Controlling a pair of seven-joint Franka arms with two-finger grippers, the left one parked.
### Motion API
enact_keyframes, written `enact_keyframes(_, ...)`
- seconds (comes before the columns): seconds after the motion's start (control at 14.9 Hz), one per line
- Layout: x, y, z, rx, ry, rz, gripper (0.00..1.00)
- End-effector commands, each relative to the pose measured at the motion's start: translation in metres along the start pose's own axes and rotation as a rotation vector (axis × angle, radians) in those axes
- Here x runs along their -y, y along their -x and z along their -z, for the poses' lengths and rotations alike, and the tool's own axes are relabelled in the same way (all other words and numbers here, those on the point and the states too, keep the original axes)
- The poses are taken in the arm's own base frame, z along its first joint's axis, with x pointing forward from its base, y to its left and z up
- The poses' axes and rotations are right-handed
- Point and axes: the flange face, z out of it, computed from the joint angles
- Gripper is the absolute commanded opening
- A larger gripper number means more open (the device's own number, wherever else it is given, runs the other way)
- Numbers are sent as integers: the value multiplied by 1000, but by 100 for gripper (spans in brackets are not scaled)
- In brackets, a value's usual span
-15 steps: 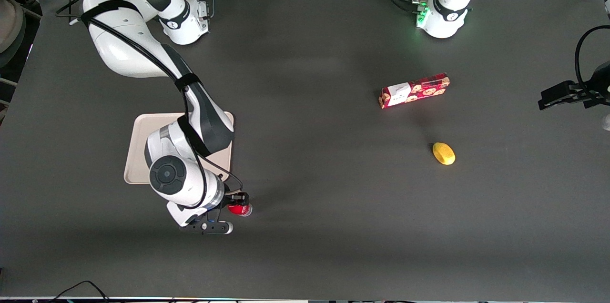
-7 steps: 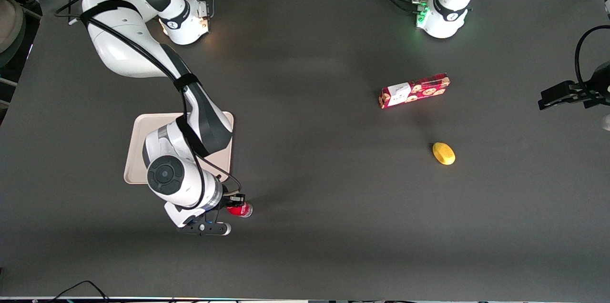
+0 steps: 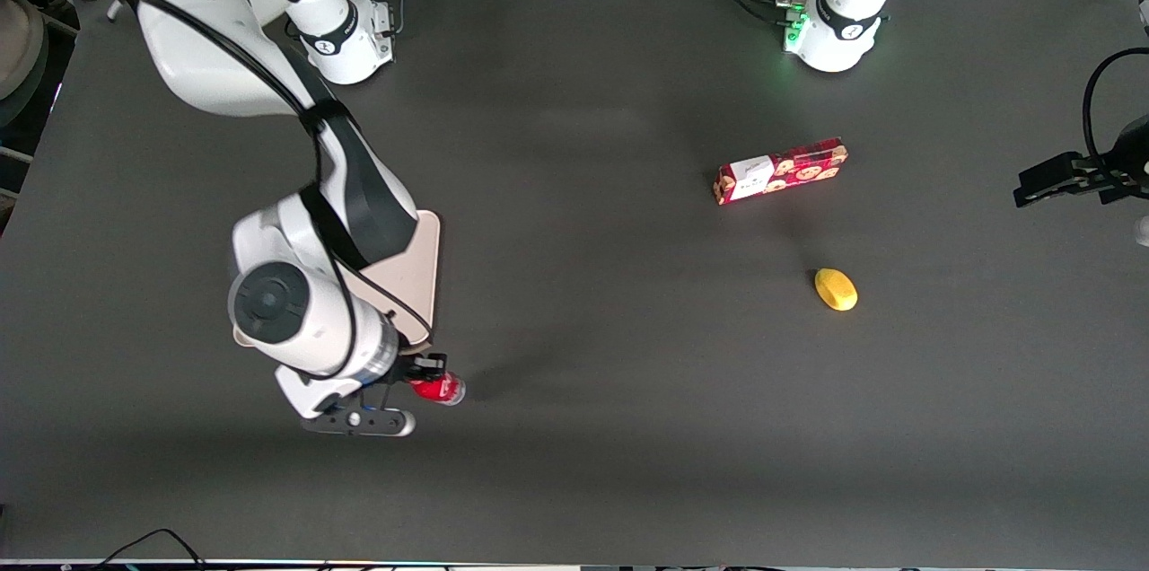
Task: Place coke bottle on tray
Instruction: 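Lift the bottle and carry it over the tray, then lower the bottle onto the tray and open the right gripper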
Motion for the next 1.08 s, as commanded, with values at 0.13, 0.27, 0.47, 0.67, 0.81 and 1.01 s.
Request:
enact_keyframes(0.13, -60, 42, 87, 60, 63, 112, 0)
enact_keyframes(0.27, -96, 60, 95, 79, 90, 146, 0)
enact_keyframes(0.47, -176, 91, 102, 96, 51, 201, 0)
enact_keyframes(0.67, -254, 129, 85, 67, 39, 261, 0)
enact_keyframes(0.81, -296, 147, 63, 72, 34, 293, 0)
enact_keyframes(1.01, -328, 165, 20, 55, 34, 316, 0)
